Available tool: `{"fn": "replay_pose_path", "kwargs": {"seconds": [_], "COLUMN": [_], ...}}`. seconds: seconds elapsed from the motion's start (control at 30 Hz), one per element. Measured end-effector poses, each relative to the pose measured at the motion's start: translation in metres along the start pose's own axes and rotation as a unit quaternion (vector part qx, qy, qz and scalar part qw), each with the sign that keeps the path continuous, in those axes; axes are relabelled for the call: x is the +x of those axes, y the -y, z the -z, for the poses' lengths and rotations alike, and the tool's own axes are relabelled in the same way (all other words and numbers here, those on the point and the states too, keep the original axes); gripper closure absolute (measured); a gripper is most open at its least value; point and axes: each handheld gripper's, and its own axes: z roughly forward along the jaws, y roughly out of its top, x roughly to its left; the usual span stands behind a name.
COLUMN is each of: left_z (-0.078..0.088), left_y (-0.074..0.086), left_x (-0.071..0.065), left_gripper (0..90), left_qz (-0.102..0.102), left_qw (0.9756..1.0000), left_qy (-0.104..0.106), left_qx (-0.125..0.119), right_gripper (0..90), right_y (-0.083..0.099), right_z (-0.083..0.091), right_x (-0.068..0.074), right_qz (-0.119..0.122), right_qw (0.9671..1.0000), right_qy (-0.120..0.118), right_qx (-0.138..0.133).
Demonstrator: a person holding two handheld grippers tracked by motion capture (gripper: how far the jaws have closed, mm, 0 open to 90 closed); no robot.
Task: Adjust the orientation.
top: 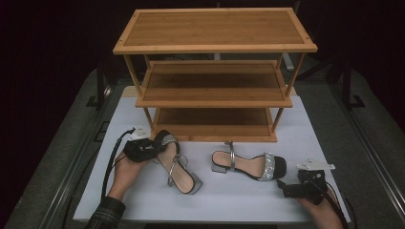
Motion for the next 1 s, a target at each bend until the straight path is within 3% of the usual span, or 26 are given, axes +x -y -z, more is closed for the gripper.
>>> {"fn": "replay_pose_path", "kwargs": {"seconds": [0.27,0.4,0.6,0.67,0.8,0.9,1.0], "left_z": [-0.007,-0.003,0.009,0.019,0.029,0.037,0.04], "left_y": [0.001,0.003,0.003,0.003,0.005,0.011,0.015], "left_x": [-0.002,0.0,-0.004,-0.01,-0.02,-0.035,-0.043], "left_gripper": [65.9,59.7,53.7,53.6,51.6,50.6,49.9], "left_qz": [-0.009,0.008,0.012,0.014,0.004,0.003,-0.001], "left_qw": [0.9999,0.9999,0.9998,0.9993,0.9988,0.9968,0.9962], "left_qy": [-0.007,-0.001,0.001,0.02,0.04,0.069,0.078], "left_qx": [0.013,-0.008,-0.018,-0.029,-0.027,-0.039,-0.038], "right_gripper": [0.0,0.0,0.0,0.0,0.0,0.0,0.0], "right_y": [0.0,0.0,0.0,0.0,0.0,0.0,0.0], "right_z": [0.0,0.0,0.0,0.0,0.0,0.0,0.0], "right_x": [0.0,0.0,0.0,0.0,0.0,0.0,0.0], "right_qz": [0.0,0.0,-0.001,-0.001,0.0,0.0,-0.001], "right_qw": [1.0,1.0,1.0,1.0,1.0,1.0,1.0], "right_qy": [0.0,0.0,0.0,0.0,0.0,0.0,0.0], "right_qx": [0.0,0.0,0.0,0.0,0.001,0.001,0.001]}}
